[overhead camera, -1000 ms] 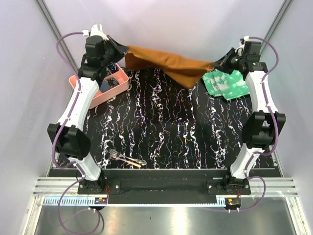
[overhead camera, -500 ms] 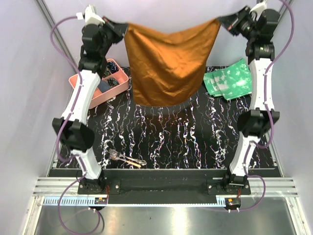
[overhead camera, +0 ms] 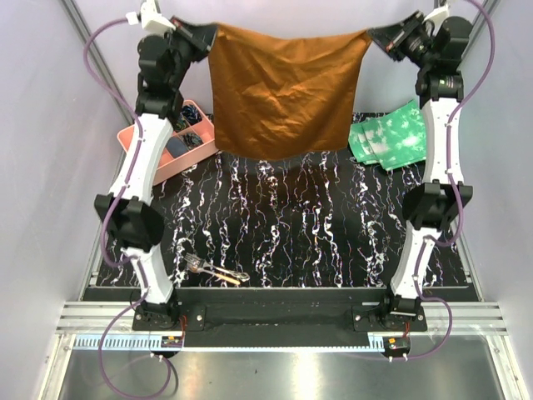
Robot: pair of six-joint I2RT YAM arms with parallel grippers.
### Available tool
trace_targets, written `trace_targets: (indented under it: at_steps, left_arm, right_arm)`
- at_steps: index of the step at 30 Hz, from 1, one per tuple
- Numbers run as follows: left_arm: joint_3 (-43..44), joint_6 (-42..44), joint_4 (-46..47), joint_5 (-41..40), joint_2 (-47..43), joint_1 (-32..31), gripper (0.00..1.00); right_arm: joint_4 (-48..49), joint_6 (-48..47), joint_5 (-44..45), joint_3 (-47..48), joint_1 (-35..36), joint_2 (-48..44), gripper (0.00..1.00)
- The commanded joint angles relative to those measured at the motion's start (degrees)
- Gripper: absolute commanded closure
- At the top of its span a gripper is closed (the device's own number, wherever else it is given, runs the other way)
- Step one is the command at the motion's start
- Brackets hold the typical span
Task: Fold the napkin into a case and place the utensils inside
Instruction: Flatten out the crumpled napkin at the center of the board.
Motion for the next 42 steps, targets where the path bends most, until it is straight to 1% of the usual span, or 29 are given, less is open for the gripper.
trace_targets:
  at_steps: [1,2,3,4,5,6,7,8,9,10,11,13,14,16,17,18,20,21,22,24,26,27,28,30,32,34,35,37,42]
  left_arm:
    - [-11.7,-2.2,6.8,5.2,-10.1,0.4,1.0]
    - [-14.4,-2.2,6.4,5.9,-13.8,0.4,1.0]
    - [-20.8,-2.3,5.6,6.1,-15.9,0.3,1.0]
    - [-24.5,-2.8,4.8,6.1,-18.3,0.2,1.0]
    - [-28.3,-3.0,3.7,6.1,-23.4,-0.1,1.0]
    - [-36.0,-3.1,3.3,6.4,-26.0,-0.1,1.0]
    - [-39.8,-2.3,1.0,6.9,-28.9,-0.3,1.0]
    - [-43.4,-1.9,-1.0,6.2,-34.4,-0.8,1.0]
    - [-50.5,-1.8,-3.1,5.3,-37.3,-1.4,1.0]
    - [-54.1,-1.5,-6.0,5.2,-42.3,-2.9,1.0]
    - [-61.4,-1.4,-7.4,4.7,-44.7,-4.1,1.0]
    - [-68.5,-3.4,-10.3,3.0,-50.4,-7.2,1.0]
    - [-75.3,-5.0,-10.0,3.2,-51.7,-8.1,1.0]
    - [-80.4,-5.7,-10.4,3.9,-53.6,-10.8,1.0]
    - [-85.1,-6.3,-10.4,3.3,-53.8,-12.0,1.0]
    - [-87.3,-7.6,-10.2,2.7,-53.8,-13.3,0.99]
    - [-91.7,-8.9,-8.7,1.8,-52.6,-18.3,0.89]
    - [-92.3,-8.0,-9.0,2.3,-52.0,-19.5,0.87]
    - [-92.5,-6.6,-12.0,1.6,-51.8,-21.1,0.74]
    - [-93.1,-6.6,-15.4,0.1,-53.0,-21.9,0.63]
    - [-92.3,-5.7,-20.0,-1.5,-56.4,-22.0,0.53]
    - [-91.0,-4.4,-23.1,-5.9,-57.3,-22.0,0.48]
    - [-87.7,-3.6,-29.5,-8.5,-58.4,-22.0,0.36]
    - [-84.0,-1.1,-35.5,-14.5,-57.8,-21.8,0.32]
    - [-79.7,-0.4,-36.1,-16.2,-56.1,-21.3,0.27]
    - [-75.5,0.7,-32.8,-13.1,-50.6,-19.1,0.29]
    - [-73.6,0.7,-32.1,-11.6,-47.9,-18.2,0.34]
    - [-67.0,0.8,-29.8,-7.7,-39.4,-16.8,0.39]
    - [-53.9,3.0,-27.7,-9.1,-19.9,-16.7,0.46]
  right_arm:
    - [-2.6,-2.3,-2.0,-12.2,0.2,-11.7,1.0]
    - [-3.9,-3.7,-1.9,-15.7,0.2,-15.9,1.0]
    - [-5.4,-4.3,-1.8,-19.9,0.2,-18.6,1.0]
    - [-5.3,-4.7,-1.3,-30.3,0.2,-21.6,1.0]
    - [-5.4,-5.4,-1.0,-35.9,0.2,-28.4,1.0]
    - [-4.9,-5.6,-0.4,-41.6,0.3,-32.3,1.0]
    - [-4.5,-5.7,0.9,-53.1,0.6,-40.0,1.0]
    - [-4.8,-5.8,1.1,-58.6,0.6,-43.6,1.0]
    - [-6.1,-5.9,1.8,-63.7,0.6,-47.3,1.0]
    - [-6.8,-5.6,3.9,-73.2,0.6,-54.2,1.0]
    - [-7.6,-5.0,4.5,-77.3,0.6,-57.1,1.0]
    - [-12.9,-5.6,7.0,-86.0,0.6,-62.9,0.99]
    - [-15.9,-6.8,7.0,-88.5,0.6,-64.2,0.99]
    - [-19.5,-7.5,9.4,-94.6,0.6,-67.2,0.96]
    - [-21.6,-6.9,10.8,-96.9,0.6,-68.2,0.94]
    - [-22.1,-5.9,13.7,-99.3,0.6,-69.2,0.83]
    - [-24.7,-4.3,15.9,-104.6,0.6,-71.2,0.69]
    - [-25.5,-4.8,16.9,-105.5,0.6,-71.7,0.66]
    - [-26.5,-6.2,17.8,-106.4,0.6,-72.9,0.59]
    - [-27.3,-7.5,20.6,-106.8,0.6,-74.8,0.52]
    - [-27.4,-9.1,23.2,-105.7,0.6,-77.1,0.38]
    - [-27.0,-9.8,25.5,-104.0,0.6,-77.0,0.31]
    - [-26.7,-11.1,27.0,-102.8,0.6,-76.2,0.25]
    - [-25.2,-13.3,28.9,-99.4,0.6,-72.2,0.22]
    - [-18.3,-15.8,27.3,-98.6,0.6,-68.1,0.21]
    - [-15.7,-17.8,24.9,-94.9,0.6,-58.5,0.21]
    - [-14.2,-18.4,24.0,-93.1,0.6,-54.8,0.21]
    - [-12.2,-19.3,22.8,-87.6,1.2,-45.2,0.22]
    - [-9.9,-24.3,28.8,-75.1,6.9,-28.1,0.23]
